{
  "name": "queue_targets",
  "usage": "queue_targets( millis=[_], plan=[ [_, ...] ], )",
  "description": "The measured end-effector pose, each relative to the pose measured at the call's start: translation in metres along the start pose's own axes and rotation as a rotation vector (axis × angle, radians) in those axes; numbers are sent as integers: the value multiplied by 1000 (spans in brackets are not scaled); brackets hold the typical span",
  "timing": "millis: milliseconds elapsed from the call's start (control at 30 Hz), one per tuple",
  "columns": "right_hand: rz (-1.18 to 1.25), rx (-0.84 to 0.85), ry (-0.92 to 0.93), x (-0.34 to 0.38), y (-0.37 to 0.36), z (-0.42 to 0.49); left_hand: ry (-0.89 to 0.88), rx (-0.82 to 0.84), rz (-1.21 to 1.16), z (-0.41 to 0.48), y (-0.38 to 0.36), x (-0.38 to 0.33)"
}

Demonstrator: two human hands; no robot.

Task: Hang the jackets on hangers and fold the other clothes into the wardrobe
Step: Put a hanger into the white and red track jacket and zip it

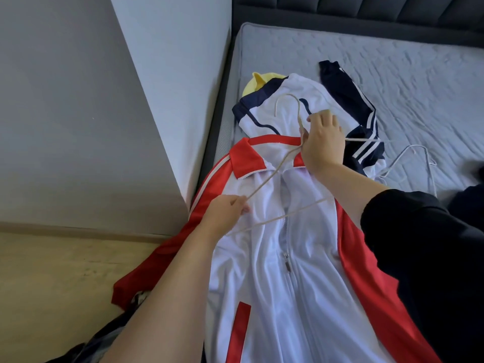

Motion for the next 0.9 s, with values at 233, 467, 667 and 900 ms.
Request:
queue_targets(
  millis=[233, 467, 667, 900],
  plan=[
    [-321, 615, -78, -6, -21, -4, -1, 89, 61, 5, -19, 12],
    [-133, 702, -393, -24, -39, -25, 6, 85, 31, 5, -21, 14],
    [-105, 505, -240, -23, -17, -34, 19, 178, 198, 7, -19, 12],
    [252, -82, 212, -25, 26, -72, 73, -338, -162, 16, 1, -3]
  ],
)
Point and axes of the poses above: each hand's wrist, its own z-axis towards the middle knuckle, its own y-axis out of the back of the hand, x = y × z, the point moved 2 cm from there along z, towards the middle knuckle, and after that the axes turned 1 degree about -z, right-handed, at the moved point
